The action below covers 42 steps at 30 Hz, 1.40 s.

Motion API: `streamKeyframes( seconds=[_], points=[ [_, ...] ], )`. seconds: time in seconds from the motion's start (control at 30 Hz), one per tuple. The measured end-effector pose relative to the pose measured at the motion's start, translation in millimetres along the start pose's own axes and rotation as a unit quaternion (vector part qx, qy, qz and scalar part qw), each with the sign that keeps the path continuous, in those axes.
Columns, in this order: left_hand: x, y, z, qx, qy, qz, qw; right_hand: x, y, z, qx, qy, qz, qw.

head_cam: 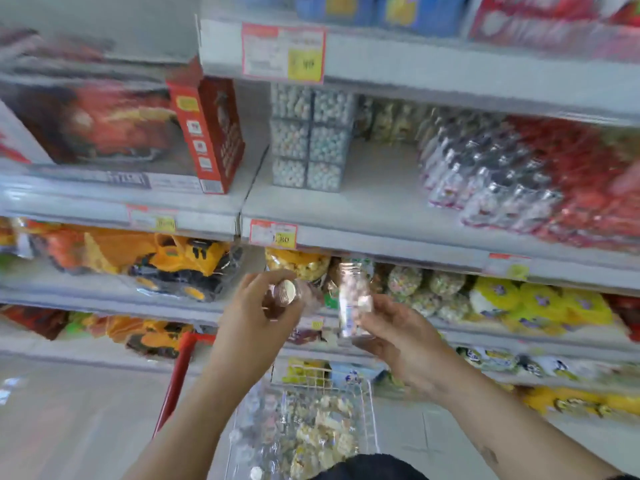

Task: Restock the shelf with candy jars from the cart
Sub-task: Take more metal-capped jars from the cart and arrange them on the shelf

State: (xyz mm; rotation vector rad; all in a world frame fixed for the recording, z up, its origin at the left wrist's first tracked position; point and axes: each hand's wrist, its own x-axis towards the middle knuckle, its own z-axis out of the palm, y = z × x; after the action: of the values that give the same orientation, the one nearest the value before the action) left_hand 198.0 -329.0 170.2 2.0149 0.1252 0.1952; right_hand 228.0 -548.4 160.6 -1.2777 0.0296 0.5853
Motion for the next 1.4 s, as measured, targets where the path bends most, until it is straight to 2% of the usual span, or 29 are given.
streamKeyframes(
  seconds=[0.07,0.17,0.3,0.4,0.47,0.5,0.53,0.6,0.67,0.73,0.83,0.97,1.07,1.23,1.4],
  points=[
    [3.1,22.5,0.5,-0.014,-0.011,0.025,1.000,-11.9,-22.2,2.2,0.072,-0.046,-0.002,0.996],
    [11.5,49.2,2.3,-0.011,-0.018,0.060,0.998,-25.4,-52.5,1.3,0.114,-0.082,-0.004,0.990],
    [23.7,67.8,-0.2,-0.003,-0.013,0.084,0.996,-27.9,-77.9,3.4,0.147,-0.073,0.009,0.986],
    [28.0,75.1,-1.8,-0.009,-0.011,0.096,0.995,-21.9,-90.5,5.3,0.097,0.002,-0.012,0.995],
    [29.4,76.6,-2.5,-0.003,-0.012,0.103,0.995,-16.2,-100.7,-0.7,-0.028,0.062,-0.038,0.997],
    [30.1,77.1,-2.7,0.000,-0.013,0.107,0.994,-13.6,-108.2,-5.7,-0.137,0.102,-0.059,0.983],
    [31.3,77.6,-2.8,0.001,-0.014,0.110,0.994,-10.4,-117.2,-12.1,-0.250,0.144,-0.091,0.953],
    [33.7,78.7,-2.6,0.003,-0.014,0.112,0.994,2.4,-135.0,-31.2,-0.425,0.195,-0.163,0.869],
    [35.5,80.5,-2.2,0.006,-0.010,0.112,0.994,21.2,-147.7,-56.3,-0.535,0.226,-0.209,0.786],
    [36.1,82.0,-1.5,0.011,-0.009,0.114,0.993,36.1,-156.0,-77.2,-0.607,0.247,-0.223,0.721],
    [36.9,83.0,-0.3,0.014,-0.014,0.116,0.993,49.3,-163.8,-96.1,-0.669,0.240,-0.227,0.665],
    [38.4,85.3,2.8,0.010,-0.021,0.114,0.993,58.1,-163.1,-108.6,-0.754,0.242,-0.213,0.572],
    [38.7,88.0,5.3,0.008,-0.021,0.120,0.992,62.5,-161.2,-116.6,-0.780,0.233,-0.192,0.549],
    [39.4,89.0,7.4,0.011,-0.023,0.116,0.993,68.8,-161.9,-123.1,-0.795,0.263,-0.203,0.507],
    [39.2,87.8,9.2,0.012,-0.024,0.115,0.993,69.1,-168.0,-123.7,-0.787,0.286,-0.208,0.506]
  ],
)
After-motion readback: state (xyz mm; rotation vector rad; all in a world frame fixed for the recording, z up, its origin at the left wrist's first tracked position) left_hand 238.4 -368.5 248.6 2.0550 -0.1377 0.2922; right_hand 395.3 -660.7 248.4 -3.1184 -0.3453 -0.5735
